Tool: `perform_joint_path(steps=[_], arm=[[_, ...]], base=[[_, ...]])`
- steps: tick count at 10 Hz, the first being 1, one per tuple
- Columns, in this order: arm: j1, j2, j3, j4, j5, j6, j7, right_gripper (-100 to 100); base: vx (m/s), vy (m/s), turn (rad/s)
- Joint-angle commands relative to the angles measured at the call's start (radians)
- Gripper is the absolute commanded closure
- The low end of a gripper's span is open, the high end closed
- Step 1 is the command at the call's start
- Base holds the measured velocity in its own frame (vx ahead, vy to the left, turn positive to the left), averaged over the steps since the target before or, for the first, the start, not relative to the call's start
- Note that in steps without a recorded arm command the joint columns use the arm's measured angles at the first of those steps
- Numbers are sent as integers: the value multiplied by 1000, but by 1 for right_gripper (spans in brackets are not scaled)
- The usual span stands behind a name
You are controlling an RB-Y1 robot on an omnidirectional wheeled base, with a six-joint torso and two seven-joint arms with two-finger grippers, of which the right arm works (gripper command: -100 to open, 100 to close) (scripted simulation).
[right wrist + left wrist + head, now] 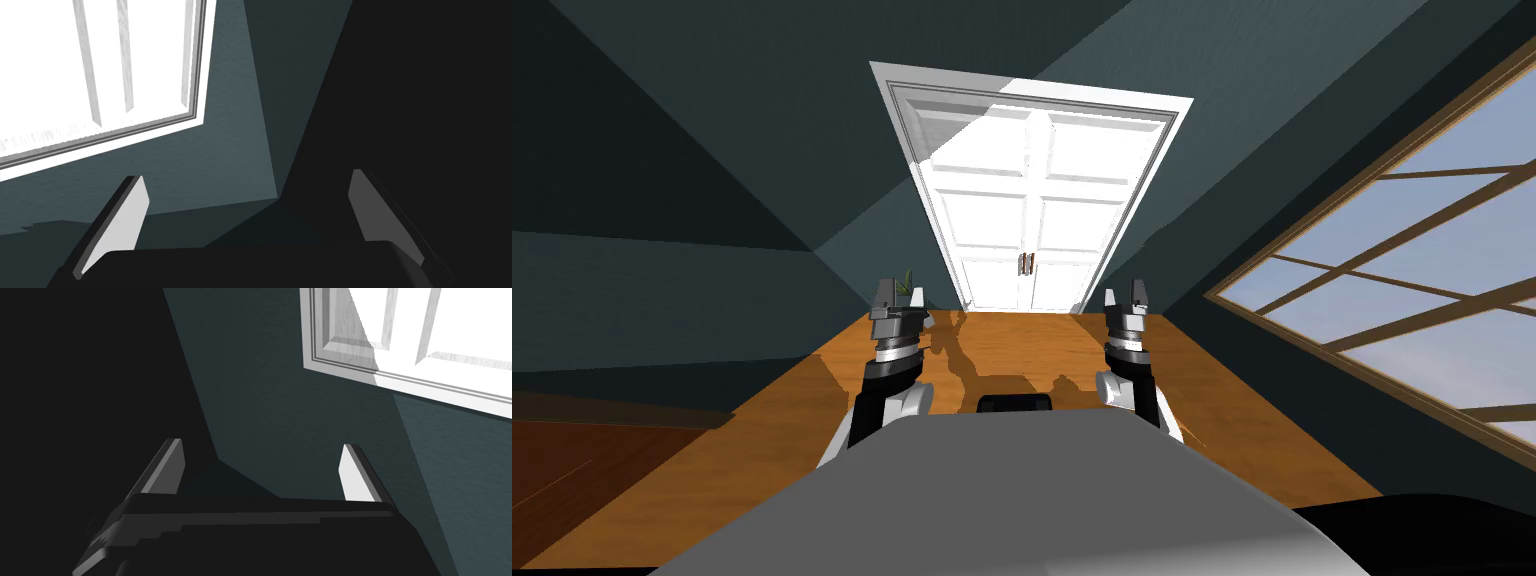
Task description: Pull the door open
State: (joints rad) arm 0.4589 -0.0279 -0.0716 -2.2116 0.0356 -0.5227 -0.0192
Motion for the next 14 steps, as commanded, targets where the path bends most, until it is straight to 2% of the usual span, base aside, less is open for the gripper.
perform_joint_path(steps=[1,5,14], arm=[[-10,-9,8,36,-18,-8,-36,-100],[-30,-26,25,107,-54,-23,-104,-100],[-80,-63,66,286,-144,-61,-280,-100]], base=[[103,-36,62],[163,20,23],[106,11,28]])
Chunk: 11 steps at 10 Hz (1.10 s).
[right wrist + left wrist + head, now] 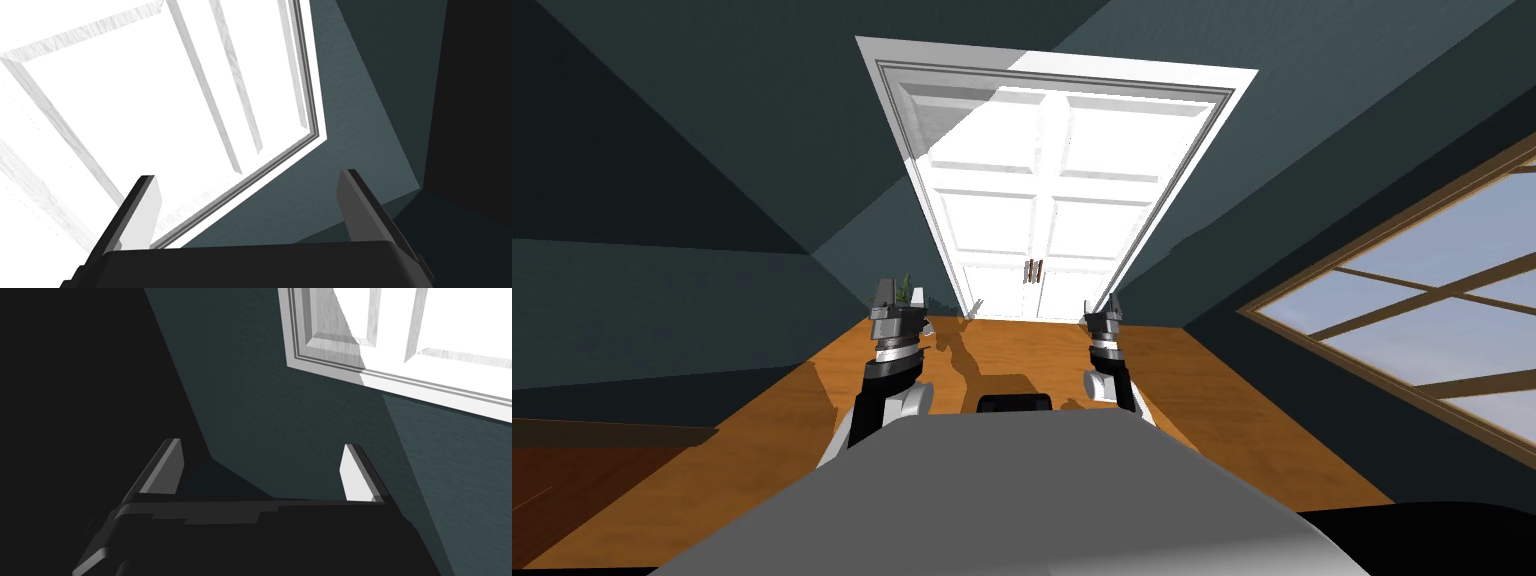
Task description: Pull the door open
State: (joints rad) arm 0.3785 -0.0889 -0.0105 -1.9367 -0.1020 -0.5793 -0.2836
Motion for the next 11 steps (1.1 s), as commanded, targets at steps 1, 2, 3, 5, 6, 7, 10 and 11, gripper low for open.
perform_joint_path(steps=[1,2,3,5,6,7,10,11], arm=[[-6,-6,9,32,-17,-9,-36,-100],[-12,-10,14,53,-28,-13,-56,-100],[-18,-15,19,75,-39,-18,-78,-100],[-31,-23,30,121,-62,-28,-124,-100],[-38,-28,35,145,-74,-33,-147,-100],[-45,-32,41,168,-86,-38,-169,-100],[-66,-46,58,241,-123,-54,-242,-100],[-73,-50,63,266,-135,-59,-266,-100]], base=[[106,11,27],[93,8,38],[97,11,31],[103,8,32],[107,10,36],[98,12,40],[94,5,35],[100,-2,39]])
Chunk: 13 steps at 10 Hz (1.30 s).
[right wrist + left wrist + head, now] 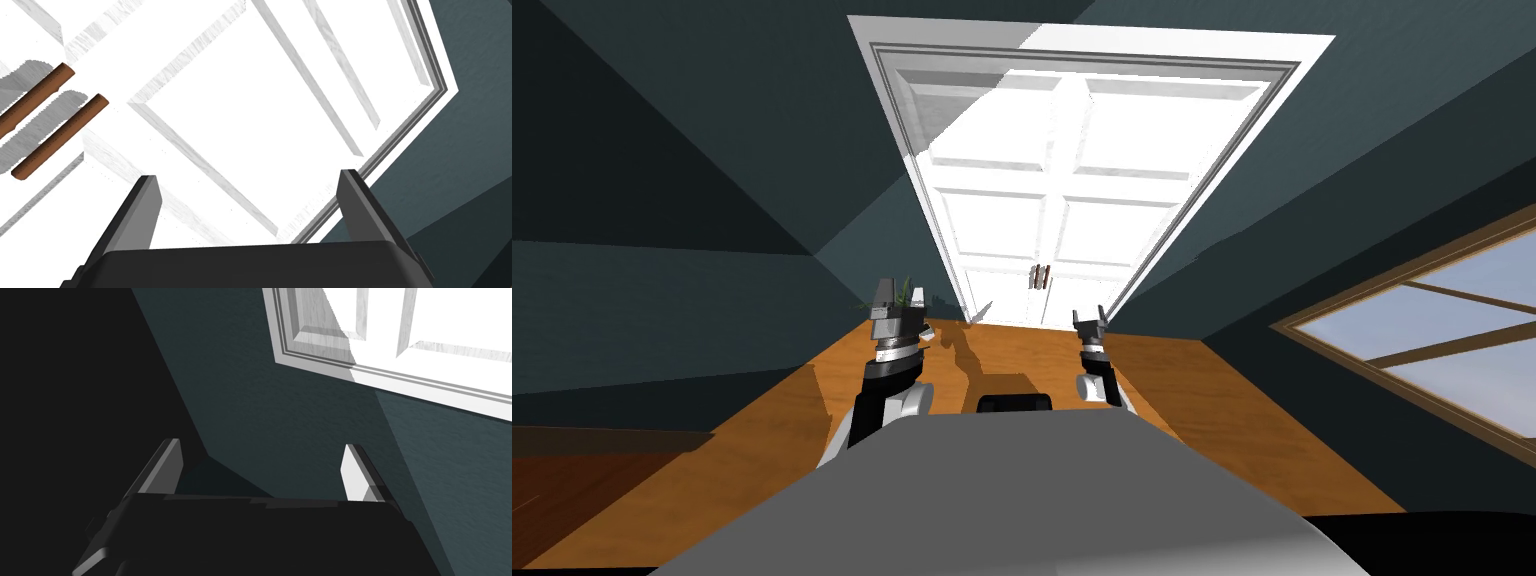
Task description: Pull the door open
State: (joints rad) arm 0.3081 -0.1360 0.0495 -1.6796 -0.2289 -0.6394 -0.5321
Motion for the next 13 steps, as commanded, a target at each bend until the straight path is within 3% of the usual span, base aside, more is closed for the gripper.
perform_joint_path(steps=[1,5,6,13], arm=[[-10,-8,9,34,-21,-4,-41,-100],[-39,-26,32,134,-72,-26,-141,-100],[-39,-26,32,135,-72,-26,-141,-100],[-91,-57,73,311,-161,-64,-314,-100]], base=[[100,-1,38],[103,9,36],[63,6,15],[91,9,37]])
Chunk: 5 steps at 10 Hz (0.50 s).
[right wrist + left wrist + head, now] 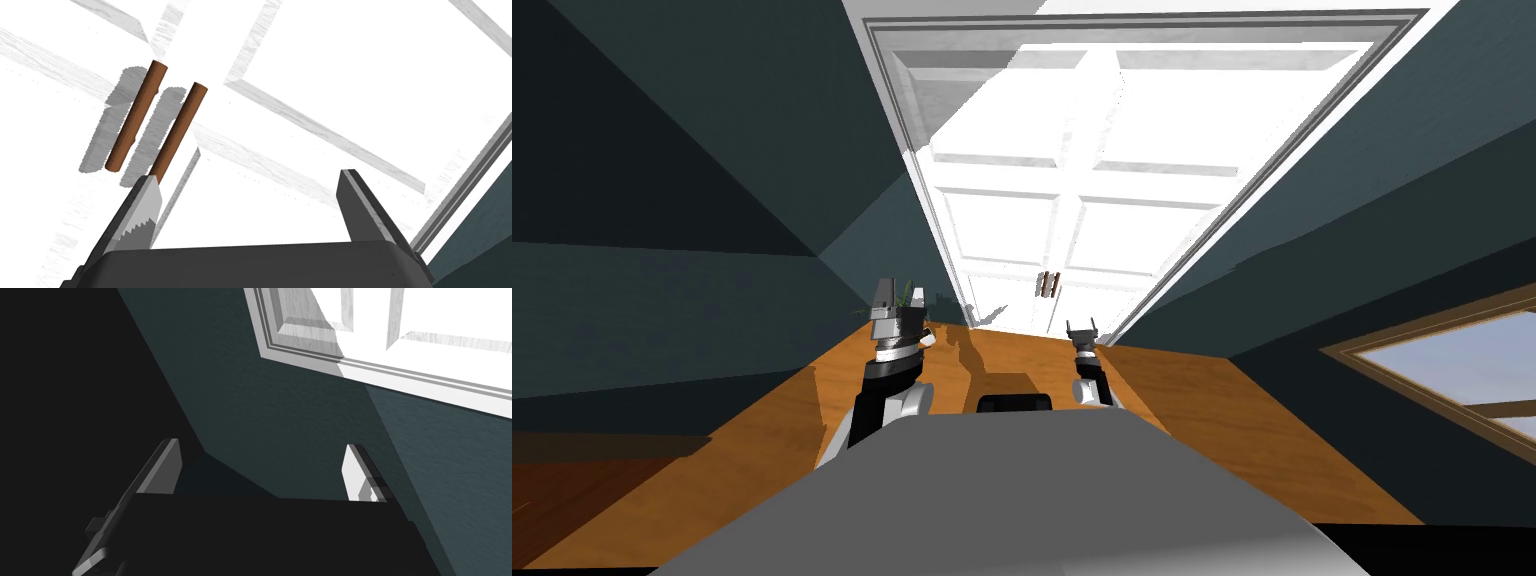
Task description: Pull the door open
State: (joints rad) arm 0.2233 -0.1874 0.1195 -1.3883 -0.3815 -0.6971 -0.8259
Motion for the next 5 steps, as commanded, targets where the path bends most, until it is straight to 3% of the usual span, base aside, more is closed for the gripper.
perform_joint_path(steps=[1,5], arm=[[-14,-9,9,44,-21,-11,-45,-100],[-43,-26,31,141,-70,-32,-140,-100]], base=[[102,-8,43],[101,7,38]])
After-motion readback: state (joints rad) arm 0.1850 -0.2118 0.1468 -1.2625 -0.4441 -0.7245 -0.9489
